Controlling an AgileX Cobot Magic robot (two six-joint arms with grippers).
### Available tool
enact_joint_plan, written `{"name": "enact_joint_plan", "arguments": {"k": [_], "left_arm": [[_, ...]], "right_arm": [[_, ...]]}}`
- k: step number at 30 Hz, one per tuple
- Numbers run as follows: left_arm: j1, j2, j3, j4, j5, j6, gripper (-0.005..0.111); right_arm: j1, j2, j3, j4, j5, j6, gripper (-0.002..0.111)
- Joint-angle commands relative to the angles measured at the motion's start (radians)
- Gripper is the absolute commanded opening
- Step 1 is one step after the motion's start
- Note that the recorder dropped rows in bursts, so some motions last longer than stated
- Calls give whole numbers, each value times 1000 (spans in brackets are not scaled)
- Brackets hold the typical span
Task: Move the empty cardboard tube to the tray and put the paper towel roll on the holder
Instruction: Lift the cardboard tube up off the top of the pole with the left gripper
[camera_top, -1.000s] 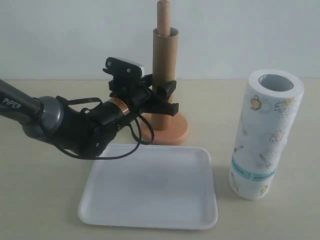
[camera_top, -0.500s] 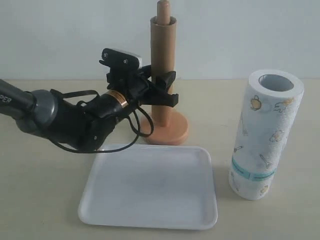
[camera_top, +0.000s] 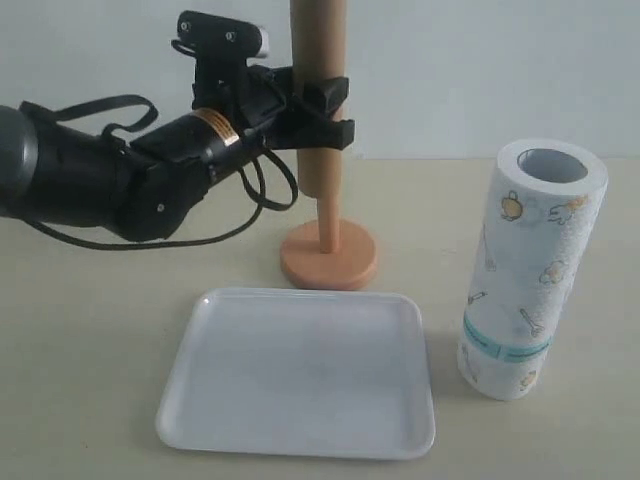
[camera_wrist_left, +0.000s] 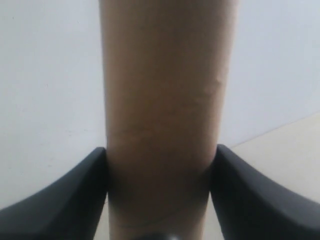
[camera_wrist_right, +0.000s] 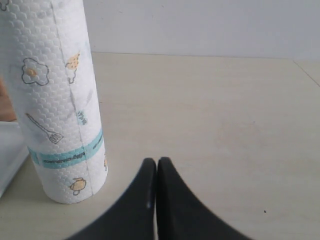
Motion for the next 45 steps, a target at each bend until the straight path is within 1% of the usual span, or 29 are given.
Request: {"name": "enact_joint_plan", "arguments": {"k": [1,11,13,26,31,37,41,43,45], "left_arm": [[-4,-47,-57,-7,126,3,4],[-4,-111,-201,-7,328,3,4],[-4,-126,-217,-7,345,3,4],[-4,-261,-234,-7,353,3,4],[-4,-300,-234,-7,313,-4,4],[-4,-321,-241,-2,270,-65,4],[-4,-333,-259,2,298,-65,4],[-4,-349,-263,20,337,-65,4],[-4,-380,-263,55,411,-56,4]], "right_arm": [[3,-5,-1,0,-3,-3,0],[3,-5,-1,0,-3,-3,0],[3,-5,-1,0,-3,-3,0],[3,-5,-1,0,-3,-3,0],[3,-5,-1,0,-3,-3,0],[3,-5,-1,0,-3,-3,0],[3,-5,-1,0,-3,-3,0],[3,-5,-1,0,-3,-3,0],[3,-5,-1,0,-3,-3,0]]}}
